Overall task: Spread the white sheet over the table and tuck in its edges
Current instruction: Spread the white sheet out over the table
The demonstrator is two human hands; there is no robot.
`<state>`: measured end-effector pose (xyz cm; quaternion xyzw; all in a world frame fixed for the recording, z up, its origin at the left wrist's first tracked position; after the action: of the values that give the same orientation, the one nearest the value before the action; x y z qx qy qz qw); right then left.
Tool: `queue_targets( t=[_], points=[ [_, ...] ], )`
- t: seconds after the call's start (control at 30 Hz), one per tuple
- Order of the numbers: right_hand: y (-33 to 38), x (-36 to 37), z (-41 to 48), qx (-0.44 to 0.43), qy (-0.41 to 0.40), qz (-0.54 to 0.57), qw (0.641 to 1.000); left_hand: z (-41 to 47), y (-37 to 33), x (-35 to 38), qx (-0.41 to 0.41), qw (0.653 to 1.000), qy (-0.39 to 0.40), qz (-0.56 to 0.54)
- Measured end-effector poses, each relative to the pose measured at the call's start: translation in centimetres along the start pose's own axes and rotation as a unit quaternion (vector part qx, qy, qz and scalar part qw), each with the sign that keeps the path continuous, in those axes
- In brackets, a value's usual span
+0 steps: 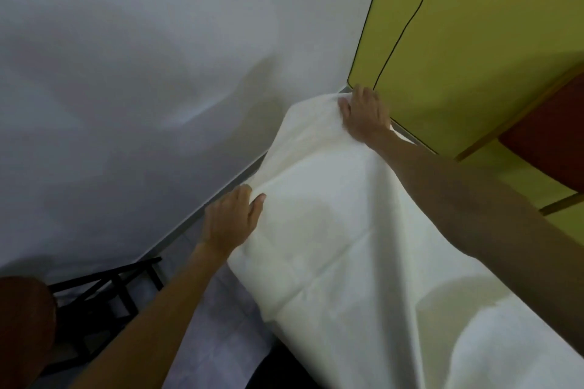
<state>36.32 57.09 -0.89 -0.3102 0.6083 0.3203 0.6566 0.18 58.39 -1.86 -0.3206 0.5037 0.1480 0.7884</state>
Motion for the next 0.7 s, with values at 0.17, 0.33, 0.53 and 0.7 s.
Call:
queue_targets(
  t=[0.17,0.33,0.53,0.7],
  points=[
    [0.1,3.4,0.3,-0.016,0.093,0.027,0.995,-2.1,3.2,1.7,-0.003,0.999,0.033,0.013],
    [-3.0,4.6,-4.3,-0.006,0.127,0.014,0.992,-6.7,1.9,5.5,0.022,0.987,0.132,-0.093],
    [-8.6,7.5,-12.4,0.033,0.153,0.032,0.987,-11.3,-4.2,8.0,0.001,0.963,0.192,-0.189],
    [-11.2,8.9,-17.5,0.130,0.101,0.030,0.986,-13.2,-5.8,10.1,-0.017,0.953,0.239,-0.187]
  ],
)
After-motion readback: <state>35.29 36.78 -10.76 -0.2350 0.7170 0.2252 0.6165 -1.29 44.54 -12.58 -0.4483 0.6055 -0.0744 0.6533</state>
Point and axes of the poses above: each hand's wrist, its own z-axis towards the middle knuckle, its own x-axis out of the palm, y = z × x, the point moved 7 cm from there along z, towards the middle knuckle, and after that the axes turned 9 degrees about -z, right-handed, at the moved point
